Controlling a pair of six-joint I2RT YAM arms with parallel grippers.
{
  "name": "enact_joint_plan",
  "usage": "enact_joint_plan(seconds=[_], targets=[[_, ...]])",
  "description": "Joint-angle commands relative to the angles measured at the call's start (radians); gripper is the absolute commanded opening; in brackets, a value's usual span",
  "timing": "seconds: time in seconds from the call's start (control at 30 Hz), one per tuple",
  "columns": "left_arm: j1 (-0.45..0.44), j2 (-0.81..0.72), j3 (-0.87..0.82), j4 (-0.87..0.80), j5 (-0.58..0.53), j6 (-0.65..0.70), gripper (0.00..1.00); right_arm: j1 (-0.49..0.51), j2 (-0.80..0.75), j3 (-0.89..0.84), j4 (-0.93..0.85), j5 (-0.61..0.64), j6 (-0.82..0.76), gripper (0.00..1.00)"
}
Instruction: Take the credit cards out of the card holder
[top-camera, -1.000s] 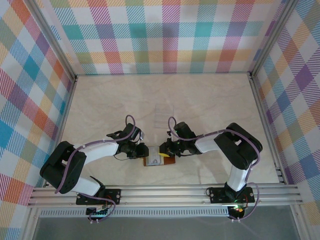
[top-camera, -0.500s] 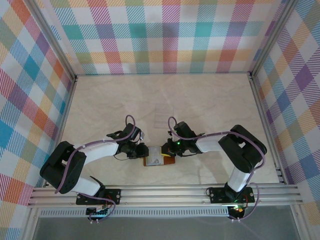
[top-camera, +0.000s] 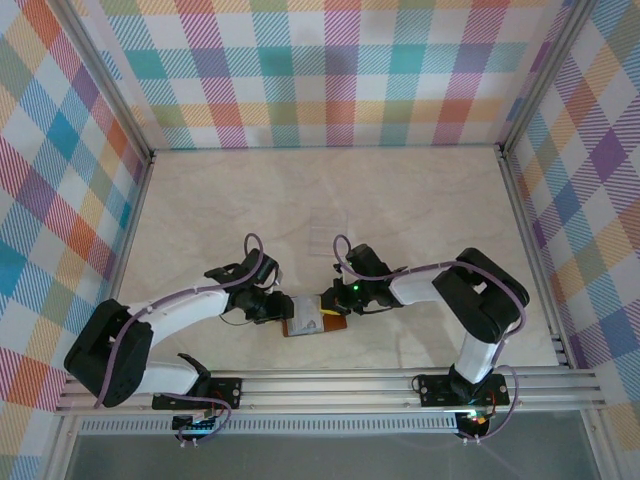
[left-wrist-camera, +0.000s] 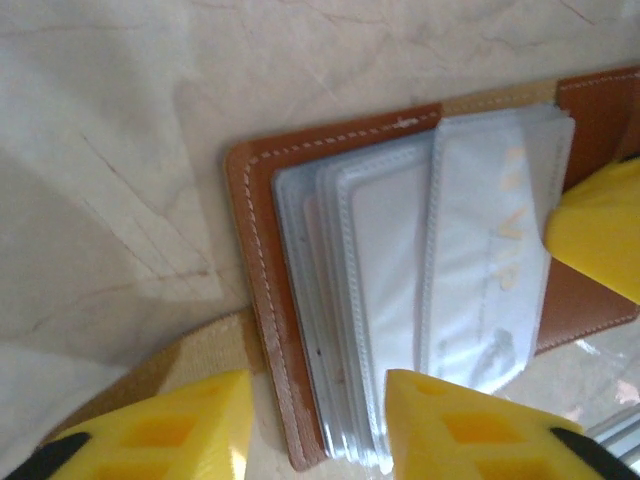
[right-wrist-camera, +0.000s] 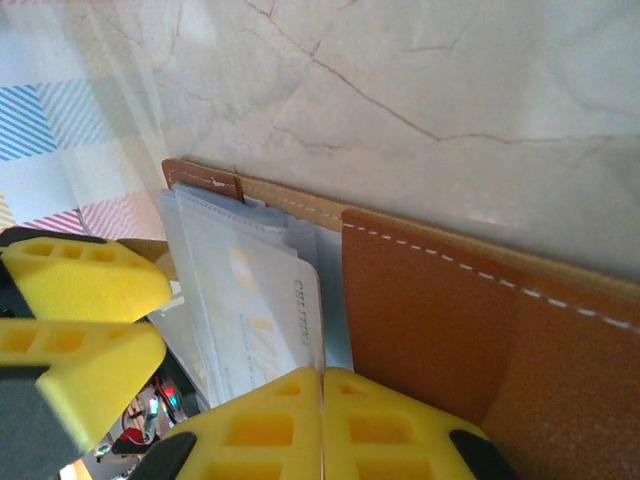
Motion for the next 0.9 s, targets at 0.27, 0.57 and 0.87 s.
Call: enact_joint_plan(seconds=[0.27, 0.57, 0.87], targets=[[-0.048, 0.085, 0.028, -0.01, -0.022, -0.009, 0.54, 0.024, 0.072, 0.063, -0.004, -0.076, -0.015, 0.1], [-0.053, 0.124, 0.011, -0.026, -0.106, 0.008, 0.53, 0.026, 0.047, 0.072, -0.088, -0.035, -0.044, 0.1], [-0.053, 0.2, 0.0, -0.062, -0.177, 0.041, 0.5, 0.026, 0.002, 0.082, -0.203, 0.028, -0.082, 0.1]])
